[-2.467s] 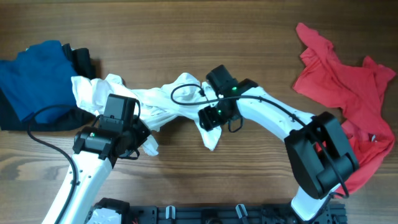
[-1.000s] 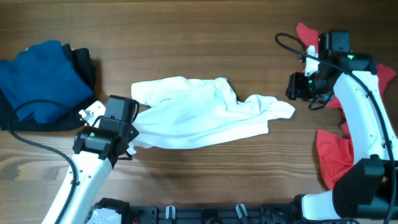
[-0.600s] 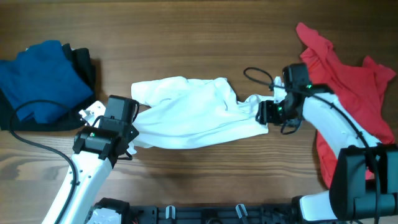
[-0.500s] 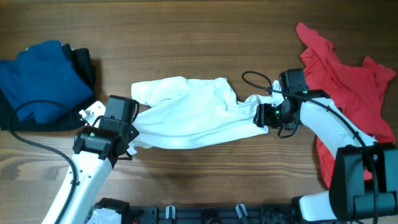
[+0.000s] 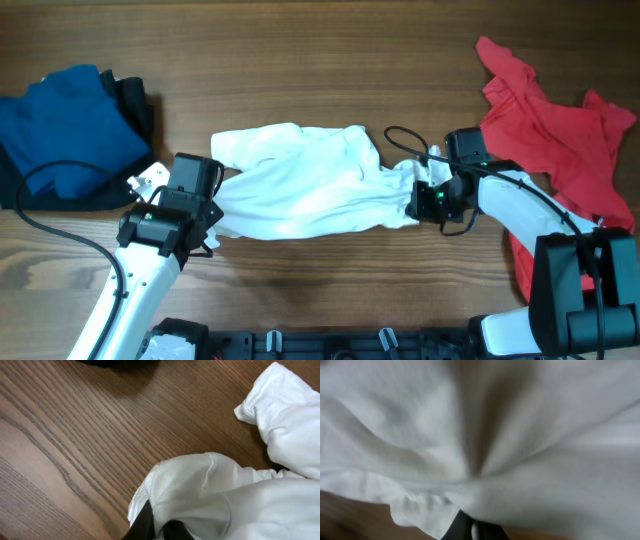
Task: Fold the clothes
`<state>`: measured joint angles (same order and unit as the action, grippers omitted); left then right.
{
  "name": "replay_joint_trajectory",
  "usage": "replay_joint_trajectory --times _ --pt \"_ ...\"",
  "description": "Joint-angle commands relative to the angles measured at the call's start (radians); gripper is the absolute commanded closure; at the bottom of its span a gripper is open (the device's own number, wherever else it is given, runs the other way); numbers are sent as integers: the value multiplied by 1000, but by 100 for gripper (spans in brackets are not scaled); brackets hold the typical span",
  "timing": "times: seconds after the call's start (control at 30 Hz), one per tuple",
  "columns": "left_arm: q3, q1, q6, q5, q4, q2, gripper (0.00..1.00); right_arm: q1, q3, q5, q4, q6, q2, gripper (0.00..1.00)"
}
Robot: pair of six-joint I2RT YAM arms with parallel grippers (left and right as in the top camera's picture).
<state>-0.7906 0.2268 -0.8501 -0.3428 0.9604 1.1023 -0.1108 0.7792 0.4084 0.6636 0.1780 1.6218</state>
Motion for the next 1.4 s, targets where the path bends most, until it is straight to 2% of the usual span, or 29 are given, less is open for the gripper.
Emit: replay_joint_trajectory --times 0.0,0.07,0.13,0.23,0.33,0.43,0.47,0.5,0.8,1.03,1.17,1.37 --pt "3 -7 5 -6 -2 -3 94 -3 137 36 220 -3 -61 96" --pt "3 -7 5 -6 -3 -3 94 3 259 31 415 -1 -80 96" --pt "3 -7 5 -6 -5 -3 94 14 396 -29 538 -25 -83 96" --pt "3 -7 5 -6 -11 -3 94 47 554 -224 515 42 -80 96" --pt "3 -7 5 -5 -6 -3 94 95 579 -311 405 121 -71 92" --pt "3 -7 5 -6 5 -3 94 117 554 -297 391 109 -36 50" --pt "3 -7 5 -6 6 -3 94 117 545 -298 392 100 -26 43" --pt "3 -7 5 -6 6 -3 94 114 534 -297 394 82 -12 41" --pt "3 -7 5 -6 -2 -3 93 104 397 -274 439 62 24 43" --pt "3 -7 5 -6 -3 -3 93 47 243 -119 251 -37 24 49" --pt "3 -7 5 -6 -2 -3 93 28 187 -100 142 -34 24 55" --pt "3 -7 5 -5 -2 -3 93 27 156 -101 92 -14 24 56"
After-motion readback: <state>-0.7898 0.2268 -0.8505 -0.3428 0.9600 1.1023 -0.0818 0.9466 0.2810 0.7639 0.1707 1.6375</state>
